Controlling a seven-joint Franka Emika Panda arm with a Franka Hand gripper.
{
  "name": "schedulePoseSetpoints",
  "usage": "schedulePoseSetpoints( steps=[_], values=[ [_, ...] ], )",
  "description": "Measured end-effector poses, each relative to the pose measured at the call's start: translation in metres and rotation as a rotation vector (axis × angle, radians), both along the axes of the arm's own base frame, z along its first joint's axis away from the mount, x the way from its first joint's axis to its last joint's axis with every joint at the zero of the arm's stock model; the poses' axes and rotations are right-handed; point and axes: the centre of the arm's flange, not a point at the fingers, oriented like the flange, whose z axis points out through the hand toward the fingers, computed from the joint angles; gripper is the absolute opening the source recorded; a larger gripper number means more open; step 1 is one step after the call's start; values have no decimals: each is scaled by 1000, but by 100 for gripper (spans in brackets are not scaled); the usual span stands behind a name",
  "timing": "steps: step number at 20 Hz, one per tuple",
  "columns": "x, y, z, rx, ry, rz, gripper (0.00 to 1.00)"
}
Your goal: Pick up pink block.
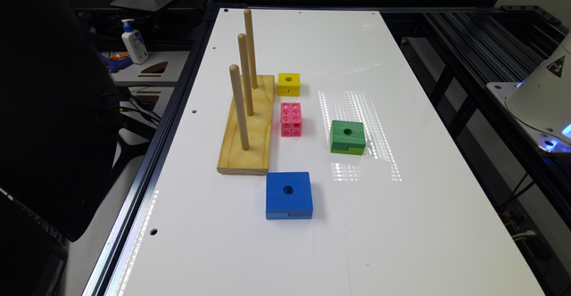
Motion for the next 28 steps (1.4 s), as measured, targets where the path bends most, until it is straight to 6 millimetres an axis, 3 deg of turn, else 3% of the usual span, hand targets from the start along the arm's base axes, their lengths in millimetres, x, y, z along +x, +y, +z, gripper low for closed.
schedulePoseSetpoints(
  steps=[8, 16, 23, 28],
  values=[
    [17, 37, -1, -2, 1, 2, 100],
    [18, 41, -4, -2, 5, 3, 100],
    [30, 41, -45, 8, 29, 3, 100],
    [32, 41, -55, 11, 35, 3, 100]
  ],
)
